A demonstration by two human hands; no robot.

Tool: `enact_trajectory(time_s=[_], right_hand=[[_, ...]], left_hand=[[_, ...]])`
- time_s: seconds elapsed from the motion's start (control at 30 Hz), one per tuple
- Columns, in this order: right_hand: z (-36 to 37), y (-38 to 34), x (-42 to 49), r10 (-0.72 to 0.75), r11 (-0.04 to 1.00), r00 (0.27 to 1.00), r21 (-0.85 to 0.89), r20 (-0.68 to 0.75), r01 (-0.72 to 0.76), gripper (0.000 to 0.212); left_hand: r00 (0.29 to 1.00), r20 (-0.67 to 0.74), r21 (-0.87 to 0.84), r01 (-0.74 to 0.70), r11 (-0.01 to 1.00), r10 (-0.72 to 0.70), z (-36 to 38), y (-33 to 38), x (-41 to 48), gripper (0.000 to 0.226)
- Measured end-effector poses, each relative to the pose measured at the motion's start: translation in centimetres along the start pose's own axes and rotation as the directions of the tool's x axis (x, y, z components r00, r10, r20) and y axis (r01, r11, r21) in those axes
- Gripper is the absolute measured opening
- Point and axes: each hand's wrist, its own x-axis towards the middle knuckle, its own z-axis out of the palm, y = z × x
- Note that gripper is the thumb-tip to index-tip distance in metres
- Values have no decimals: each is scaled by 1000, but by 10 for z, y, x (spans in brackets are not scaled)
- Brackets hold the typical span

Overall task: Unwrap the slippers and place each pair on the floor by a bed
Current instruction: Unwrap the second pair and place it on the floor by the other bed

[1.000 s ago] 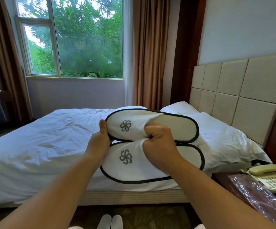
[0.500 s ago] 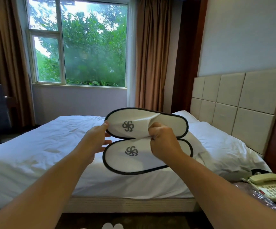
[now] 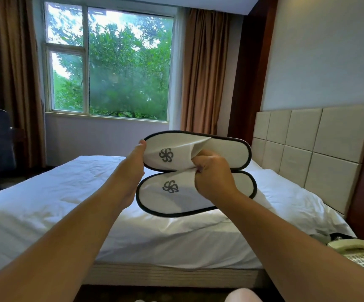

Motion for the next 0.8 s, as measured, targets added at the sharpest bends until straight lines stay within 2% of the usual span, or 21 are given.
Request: enact_trajectory(time_s=[0.23, 0.37, 0.53, 0.7, 0.8], right_hand=[[38, 30, 26, -24, 1000, 1000, -4, 13, 25, 23], [84, 62, 41, -39, 999, 999, 22, 2, 39, 19], [154, 105, 76, -57, 998, 998, 24, -31, 58, 29], [205, 142, 149, -82, 994, 997, 70, 13, 81, 22], [220, 156, 200, -92, 989, 995, 117, 38, 87, 24]], left_hand=[[998, -38, -32, 45, 998, -46, -14, -10, 45, 69], [991, -67, -52, 111, 992, -114, -30, -32, 88, 73], [972, -144, -29, 186, 982, -188, -38, -59, 158, 76], [954, -216, 16, 214, 977, -206, -43, -42, 248, 78], [939, -240, 10, 256, 967, -246, -48, -17, 297, 67]])
